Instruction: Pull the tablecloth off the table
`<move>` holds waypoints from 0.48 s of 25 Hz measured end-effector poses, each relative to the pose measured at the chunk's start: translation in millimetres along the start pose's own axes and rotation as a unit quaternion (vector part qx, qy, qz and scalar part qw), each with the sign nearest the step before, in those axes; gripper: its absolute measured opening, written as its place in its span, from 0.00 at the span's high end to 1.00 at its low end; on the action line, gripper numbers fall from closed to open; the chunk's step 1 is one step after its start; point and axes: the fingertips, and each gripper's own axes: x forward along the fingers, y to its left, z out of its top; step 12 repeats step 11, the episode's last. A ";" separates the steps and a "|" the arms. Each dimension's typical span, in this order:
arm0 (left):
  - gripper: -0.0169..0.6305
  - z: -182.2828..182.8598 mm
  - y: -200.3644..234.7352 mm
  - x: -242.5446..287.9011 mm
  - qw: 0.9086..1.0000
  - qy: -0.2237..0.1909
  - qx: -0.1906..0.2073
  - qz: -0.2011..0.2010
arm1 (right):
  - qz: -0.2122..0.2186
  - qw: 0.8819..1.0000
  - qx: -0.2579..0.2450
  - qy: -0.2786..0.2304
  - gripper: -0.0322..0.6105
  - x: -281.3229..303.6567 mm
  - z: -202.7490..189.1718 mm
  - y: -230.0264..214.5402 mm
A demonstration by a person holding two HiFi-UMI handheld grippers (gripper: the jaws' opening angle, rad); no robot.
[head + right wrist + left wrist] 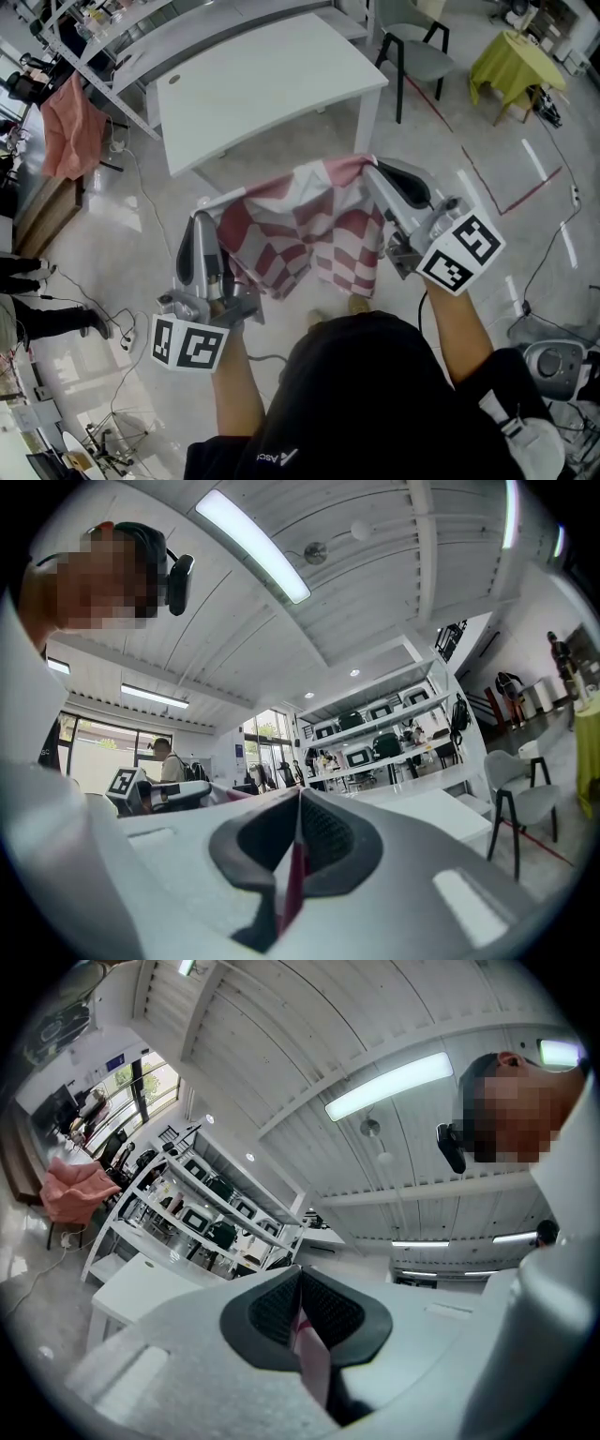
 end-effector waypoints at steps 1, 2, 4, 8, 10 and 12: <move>0.96 0.7 -0.6 -1.4 1.000 0.000 -0.001 -0.001 | 0.000 1.000 -0.001 -0.001 0.95 -1.0 0.8 1.7; 0.96 1.9 -1.4 -2.8 1.000 0.000 -0.001 -0.002 | 0.000 1.000 -0.001 -0.002 0.95 -1.9 1.9 3.6; 0.96 4.8 -3.3 -4.6 1.000 -0.001 -0.002 -0.003 | 0.000 1.000 -0.001 -0.004 0.95 -3.3 4.4 6.6; 0.96 6.3 -7.0 -9.7 1.000 -0.003 -0.003 -0.005 | -0.002 1.000 -0.001 -0.004 0.95 -7.9 3.7 10.9; 0.96 5.8 -8.1 -12.7 1.000 -0.003 -0.003 -0.007 | -0.003 1.000 -0.001 -0.004 0.95 -10.2 2.1 12.9; 0.96 5.6 -8.5 -14.1 1.000 -0.003 -0.004 -0.007 | -0.003 1.000 0.000 -0.004 0.95 -11.1 1.4 13.9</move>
